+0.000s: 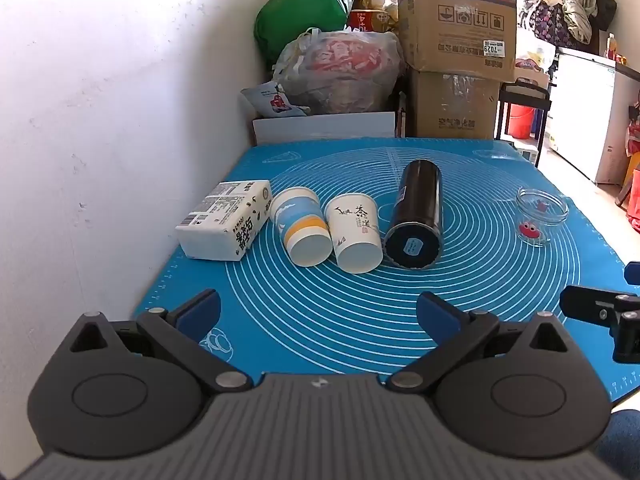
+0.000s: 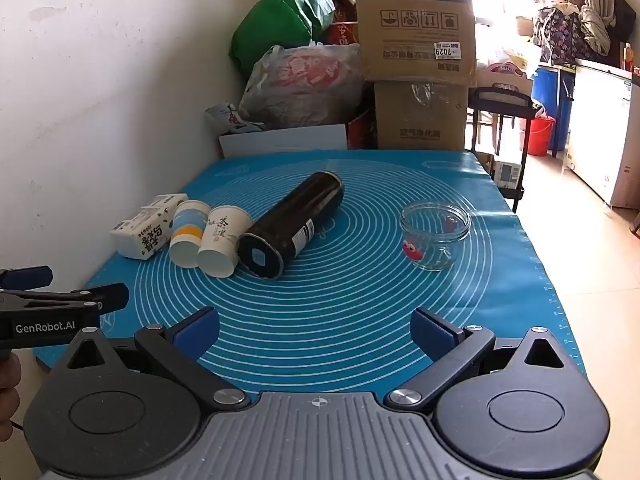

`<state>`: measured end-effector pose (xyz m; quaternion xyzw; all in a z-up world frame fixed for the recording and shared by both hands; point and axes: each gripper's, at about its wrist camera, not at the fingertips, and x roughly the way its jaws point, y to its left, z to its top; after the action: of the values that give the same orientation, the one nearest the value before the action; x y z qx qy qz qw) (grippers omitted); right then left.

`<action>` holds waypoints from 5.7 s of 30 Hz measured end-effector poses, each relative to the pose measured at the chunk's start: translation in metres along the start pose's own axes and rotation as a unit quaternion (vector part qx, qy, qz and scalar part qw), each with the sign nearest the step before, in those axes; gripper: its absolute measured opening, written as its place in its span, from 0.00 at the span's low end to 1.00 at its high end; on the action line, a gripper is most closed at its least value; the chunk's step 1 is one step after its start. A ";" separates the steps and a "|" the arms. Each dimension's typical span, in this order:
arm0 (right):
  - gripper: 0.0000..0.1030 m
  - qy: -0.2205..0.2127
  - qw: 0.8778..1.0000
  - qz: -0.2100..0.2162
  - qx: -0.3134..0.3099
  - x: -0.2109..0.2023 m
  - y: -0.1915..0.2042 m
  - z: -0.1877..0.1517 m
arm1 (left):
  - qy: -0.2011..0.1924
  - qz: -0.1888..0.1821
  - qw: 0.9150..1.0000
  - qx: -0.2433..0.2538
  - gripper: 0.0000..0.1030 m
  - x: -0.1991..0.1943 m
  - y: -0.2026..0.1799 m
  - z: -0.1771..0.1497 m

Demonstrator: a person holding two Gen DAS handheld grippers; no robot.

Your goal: Flip cup upside down

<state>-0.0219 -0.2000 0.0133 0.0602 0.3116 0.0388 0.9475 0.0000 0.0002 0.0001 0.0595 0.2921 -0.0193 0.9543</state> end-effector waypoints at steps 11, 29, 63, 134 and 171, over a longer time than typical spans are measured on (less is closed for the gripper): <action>1.00 0.003 1.000 0.001 0.002 0.000 0.001 0.000 | 0.013 -0.013 1.000 -0.006 0.99 0.005 -0.002 -0.003; 1.00 0.001 1.000 0.001 -0.002 -0.004 0.002 0.001 | 0.011 -0.013 1.000 -0.001 0.99 0.002 0.000 -0.002; 1.00 0.005 1.000 0.000 -0.007 -0.003 0.004 0.000 | 0.007 -0.020 1.000 0.000 0.99 0.000 -0.002 -0.001; 1.00 0.015 0.999 -0.014 0.046 0.095 -0.029 0.016 | -0.019 0.026 0.999 -0.024 0.87 0.207 0.025 0.044; 1.00 0.011 0.999 -0.022 0.023 0.049 -0.021 0.011 | -0.004 -0.082 0.996 -0.021 0.58 0.080 -0.012 -0.006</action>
<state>0.0241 -0.2162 -0.0096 0.0750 0.3239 0.0114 0.9431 0.0617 -0.0108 -0.0507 0.0148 0.2921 -0.0919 0.9519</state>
